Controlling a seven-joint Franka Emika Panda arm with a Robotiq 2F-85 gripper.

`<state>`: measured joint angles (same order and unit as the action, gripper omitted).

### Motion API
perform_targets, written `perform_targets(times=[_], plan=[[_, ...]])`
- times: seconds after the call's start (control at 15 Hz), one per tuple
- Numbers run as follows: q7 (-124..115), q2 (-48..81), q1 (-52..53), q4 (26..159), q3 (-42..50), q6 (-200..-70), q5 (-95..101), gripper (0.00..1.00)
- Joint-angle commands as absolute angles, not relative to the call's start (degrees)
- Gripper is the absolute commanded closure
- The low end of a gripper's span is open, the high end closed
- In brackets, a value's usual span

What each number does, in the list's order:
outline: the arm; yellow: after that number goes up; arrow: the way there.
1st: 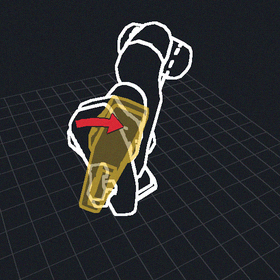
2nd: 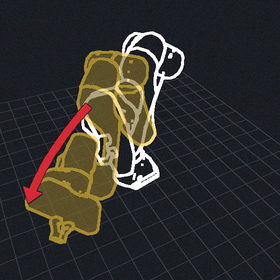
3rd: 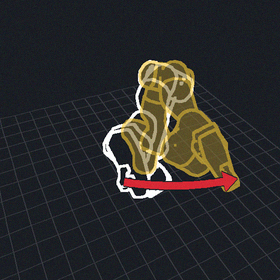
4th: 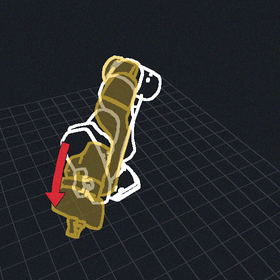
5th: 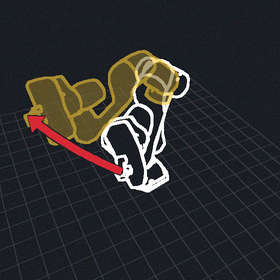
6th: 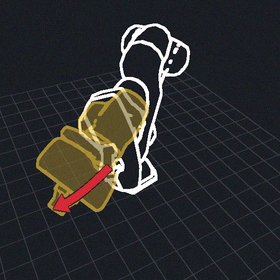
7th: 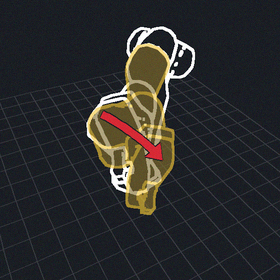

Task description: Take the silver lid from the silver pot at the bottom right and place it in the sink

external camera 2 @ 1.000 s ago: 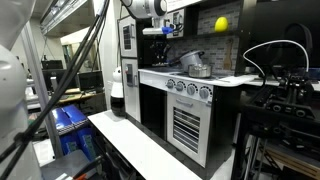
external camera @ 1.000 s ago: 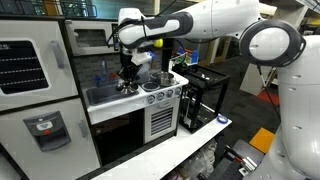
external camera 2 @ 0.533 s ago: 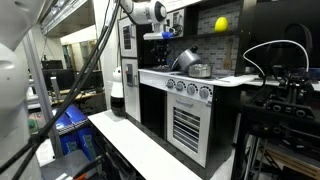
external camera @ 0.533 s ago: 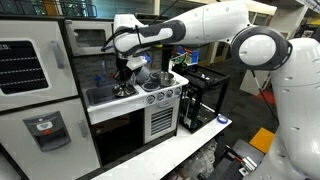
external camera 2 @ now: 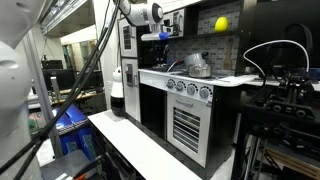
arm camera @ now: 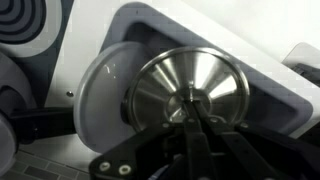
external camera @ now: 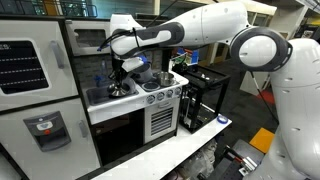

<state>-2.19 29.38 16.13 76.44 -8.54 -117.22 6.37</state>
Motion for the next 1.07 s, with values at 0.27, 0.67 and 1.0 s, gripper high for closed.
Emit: perform_targets(times=[0.27, 0.67, 1.0], plan=[[-3.62, 29.33, 16.37, 78.51, -7.91, -120.52, 6.7, 0.99], [-3.61, 29.27, 16.22, 80.32, -7.94, -122.74, 6.58, 0.99], [-3.23, 28.73, 15.93, 82.09, -7.87, -124.2, 6.44, 0.65]])
